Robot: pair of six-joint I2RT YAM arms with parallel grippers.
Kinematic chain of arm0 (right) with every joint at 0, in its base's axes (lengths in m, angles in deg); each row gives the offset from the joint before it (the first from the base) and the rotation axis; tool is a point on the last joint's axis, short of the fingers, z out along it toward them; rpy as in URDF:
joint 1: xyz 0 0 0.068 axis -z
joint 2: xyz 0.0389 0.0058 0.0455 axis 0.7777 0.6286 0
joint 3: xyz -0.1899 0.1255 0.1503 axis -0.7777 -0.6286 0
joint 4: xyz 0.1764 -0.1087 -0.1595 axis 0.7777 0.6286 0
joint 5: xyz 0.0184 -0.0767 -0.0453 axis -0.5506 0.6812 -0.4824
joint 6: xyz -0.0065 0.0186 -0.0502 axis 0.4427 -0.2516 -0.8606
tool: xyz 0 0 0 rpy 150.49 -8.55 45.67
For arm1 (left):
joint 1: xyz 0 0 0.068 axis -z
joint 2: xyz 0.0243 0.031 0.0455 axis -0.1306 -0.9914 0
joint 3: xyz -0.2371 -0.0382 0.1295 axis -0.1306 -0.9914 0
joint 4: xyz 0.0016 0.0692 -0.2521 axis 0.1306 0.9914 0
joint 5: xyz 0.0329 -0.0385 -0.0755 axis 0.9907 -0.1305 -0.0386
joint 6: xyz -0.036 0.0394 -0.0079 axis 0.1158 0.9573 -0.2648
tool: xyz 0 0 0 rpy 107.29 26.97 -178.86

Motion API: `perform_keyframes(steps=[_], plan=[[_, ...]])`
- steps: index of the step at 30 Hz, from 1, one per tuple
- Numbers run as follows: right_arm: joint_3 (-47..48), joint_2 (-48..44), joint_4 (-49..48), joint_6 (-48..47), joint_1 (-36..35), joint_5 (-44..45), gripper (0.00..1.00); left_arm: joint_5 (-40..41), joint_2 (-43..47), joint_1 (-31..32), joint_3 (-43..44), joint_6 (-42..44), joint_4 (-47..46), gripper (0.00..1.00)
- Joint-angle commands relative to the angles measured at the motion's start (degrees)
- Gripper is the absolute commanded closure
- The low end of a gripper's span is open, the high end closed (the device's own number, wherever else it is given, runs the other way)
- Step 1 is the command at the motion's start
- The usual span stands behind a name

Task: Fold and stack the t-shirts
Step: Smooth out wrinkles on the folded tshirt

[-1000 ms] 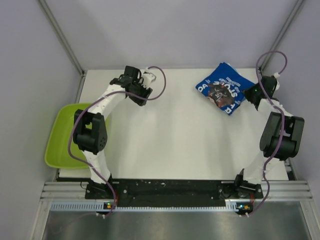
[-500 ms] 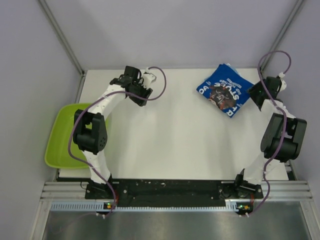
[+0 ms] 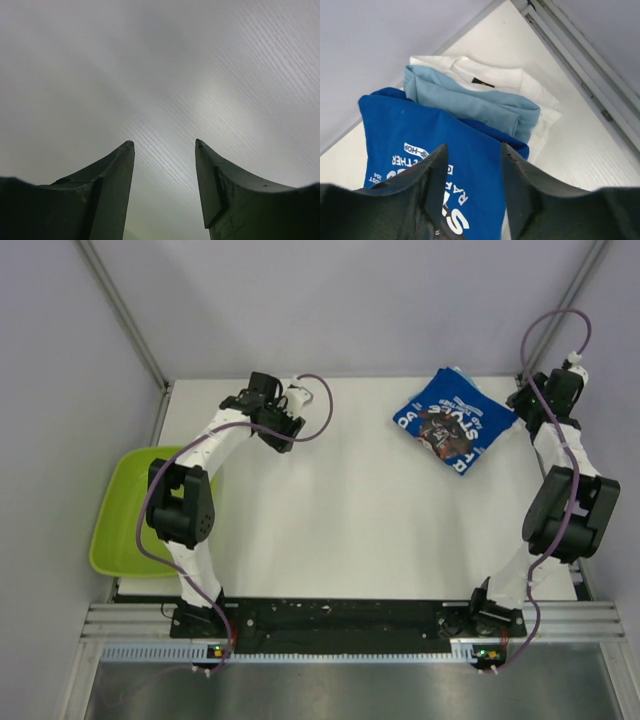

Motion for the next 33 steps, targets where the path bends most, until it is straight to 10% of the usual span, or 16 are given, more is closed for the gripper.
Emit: perform_keyframes(steps=[1, 9, 25, 33], plan=[[-0.2, 2.8, 2.2, -1.1, 0.5, 0.9, 0.62, -0.9, 0.1, -0.1, 0.8, 0.6, 0.4, 0.44], [6.3, 10.3, 4.8, -5.4, 1.8, 3.2, 0.82, -0.1, -0.5, -0.1, 1.3, 1.3, 1.2, 0.44], [11.0, 3.8, 8.2, -11.0, -0.1, 5.9, 0.68, 1.2, 0.0, -0.1, 2.4, 2.6, 1.5, 0.44], [14.9, 8.4, -3.9, 0.1, -7.8, -16.0, 0.78, 0.9, 0.4, -0.1, 3.4, 2.1, 1.3, 0.44]])
